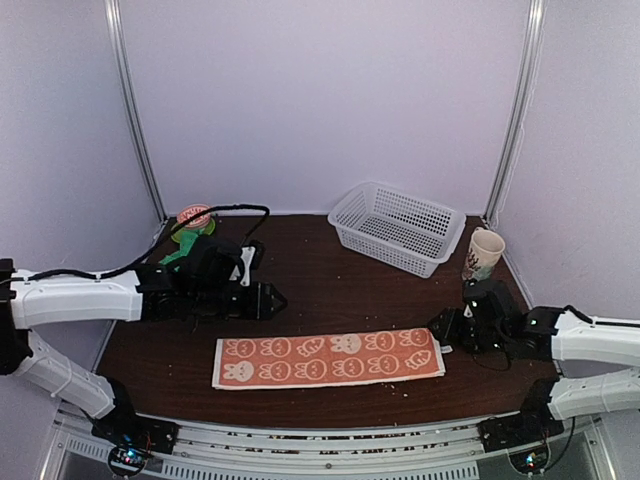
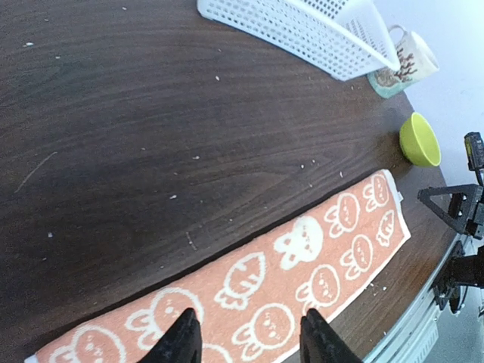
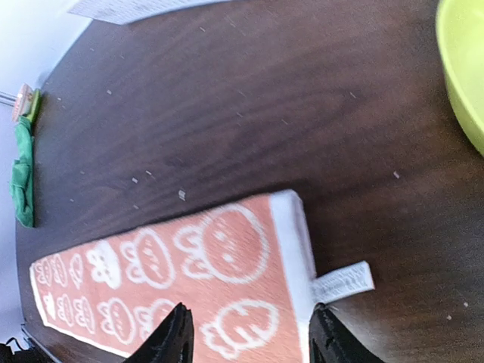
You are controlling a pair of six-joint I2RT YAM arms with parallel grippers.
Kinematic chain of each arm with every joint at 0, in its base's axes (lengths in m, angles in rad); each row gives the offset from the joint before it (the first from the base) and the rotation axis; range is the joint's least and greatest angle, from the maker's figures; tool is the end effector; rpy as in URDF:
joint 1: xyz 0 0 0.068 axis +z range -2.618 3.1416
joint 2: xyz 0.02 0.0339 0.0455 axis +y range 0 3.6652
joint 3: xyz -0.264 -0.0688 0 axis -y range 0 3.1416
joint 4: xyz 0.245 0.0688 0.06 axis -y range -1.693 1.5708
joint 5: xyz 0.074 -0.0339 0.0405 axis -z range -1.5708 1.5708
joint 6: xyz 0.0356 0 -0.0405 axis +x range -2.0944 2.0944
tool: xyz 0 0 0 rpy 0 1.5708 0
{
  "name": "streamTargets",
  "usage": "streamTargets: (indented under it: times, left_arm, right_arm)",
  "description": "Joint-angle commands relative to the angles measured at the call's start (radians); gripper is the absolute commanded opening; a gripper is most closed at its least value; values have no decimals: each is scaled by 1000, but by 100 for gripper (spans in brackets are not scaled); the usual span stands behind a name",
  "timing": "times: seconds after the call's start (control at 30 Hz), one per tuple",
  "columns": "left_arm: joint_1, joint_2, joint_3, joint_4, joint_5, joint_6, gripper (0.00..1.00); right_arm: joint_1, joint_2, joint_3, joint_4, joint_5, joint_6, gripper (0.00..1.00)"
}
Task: Roll the towels
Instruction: Pick up the towel from the center of the board.
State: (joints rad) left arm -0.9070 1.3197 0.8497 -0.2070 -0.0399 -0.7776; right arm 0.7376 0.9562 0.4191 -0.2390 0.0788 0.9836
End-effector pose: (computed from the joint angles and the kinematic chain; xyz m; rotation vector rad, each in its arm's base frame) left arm 0.1770 -0.2239 0.2431 0.1318 2.3885 -0.8236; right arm 0.1404 0.1238 0.1787 0.3437 2.4472 0.7228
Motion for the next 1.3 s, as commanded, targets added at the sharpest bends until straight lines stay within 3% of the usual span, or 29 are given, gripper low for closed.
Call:
streamTargets:
  times: [0.0,0.13,0.3,0.93,1.1,1.27]
  left_arm:
    - [-60,191,111,66,32,31,45]
    - [-99,374,273,70,59,60,41]
    - [-107,489,350,141,116,54,40]
    - [-107,603,285,263,135,16,35]
    - [-107,627,273,291,163,10,34]
    - [-107,627,264,291,167,15,34]
  right_arm:
    - [11,-122,-127,-103,21,74,52]
    - [11,-184,-186,-85,-1,124,49]
    - [14,-167,-218,-59,-55,155,47]
    - [149,129,-165,-88,-97,293,32]
    - [162,207,-190,-29,-118,333,18]
    - [167,162,-178,-76,-69,345,0]
